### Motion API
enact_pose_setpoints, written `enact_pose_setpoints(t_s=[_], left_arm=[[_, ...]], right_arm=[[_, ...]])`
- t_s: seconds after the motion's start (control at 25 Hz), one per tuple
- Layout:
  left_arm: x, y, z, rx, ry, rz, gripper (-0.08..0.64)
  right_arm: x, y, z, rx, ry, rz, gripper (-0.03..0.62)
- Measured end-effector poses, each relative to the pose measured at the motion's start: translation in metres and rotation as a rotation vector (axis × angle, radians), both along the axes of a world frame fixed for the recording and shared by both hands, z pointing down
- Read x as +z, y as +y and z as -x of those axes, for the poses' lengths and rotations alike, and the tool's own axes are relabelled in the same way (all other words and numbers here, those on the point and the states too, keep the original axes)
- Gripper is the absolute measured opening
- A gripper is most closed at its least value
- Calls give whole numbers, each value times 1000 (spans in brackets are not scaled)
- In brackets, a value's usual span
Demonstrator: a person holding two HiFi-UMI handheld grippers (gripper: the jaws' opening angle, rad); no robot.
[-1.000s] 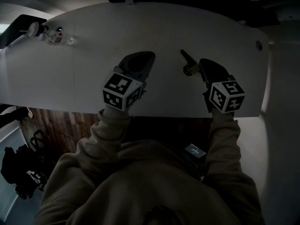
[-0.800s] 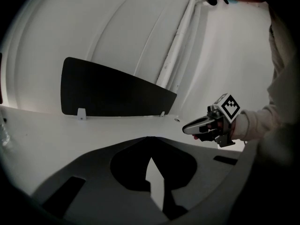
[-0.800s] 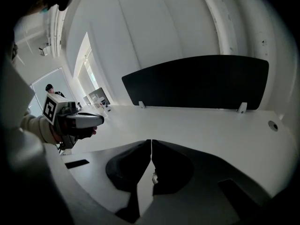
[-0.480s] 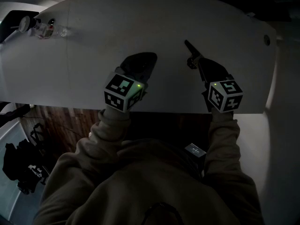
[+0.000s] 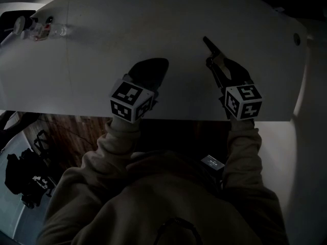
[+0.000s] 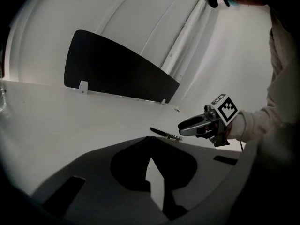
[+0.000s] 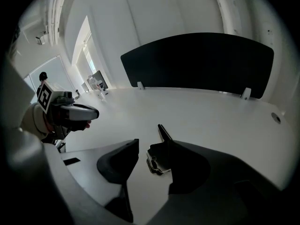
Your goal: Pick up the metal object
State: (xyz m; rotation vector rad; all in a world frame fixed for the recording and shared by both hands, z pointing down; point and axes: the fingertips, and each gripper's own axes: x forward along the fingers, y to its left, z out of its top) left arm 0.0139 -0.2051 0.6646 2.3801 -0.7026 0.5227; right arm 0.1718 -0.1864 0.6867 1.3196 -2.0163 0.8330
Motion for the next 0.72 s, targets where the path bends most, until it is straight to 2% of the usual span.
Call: enact_pose_setpoints(t_s=[0.16, 0.4, 0.6, 0.72], left_arm=[[7, 4, 0, 1, 1, 10, 3], [20, 11, 4, -5, 9, 44, 3], [28, 16, 6, 5, 0, 57, 3], [29, 17, 7, 7, -2, 67, 3]], right_arm=[[14, 3, 1, -27, 60, 12, 213], [32, 6, -1, -7, 92, 41, 215], [43, 7, -9, -30, 193, 55, 215], [47, 6, -9, -42, 222, 59, 215]])
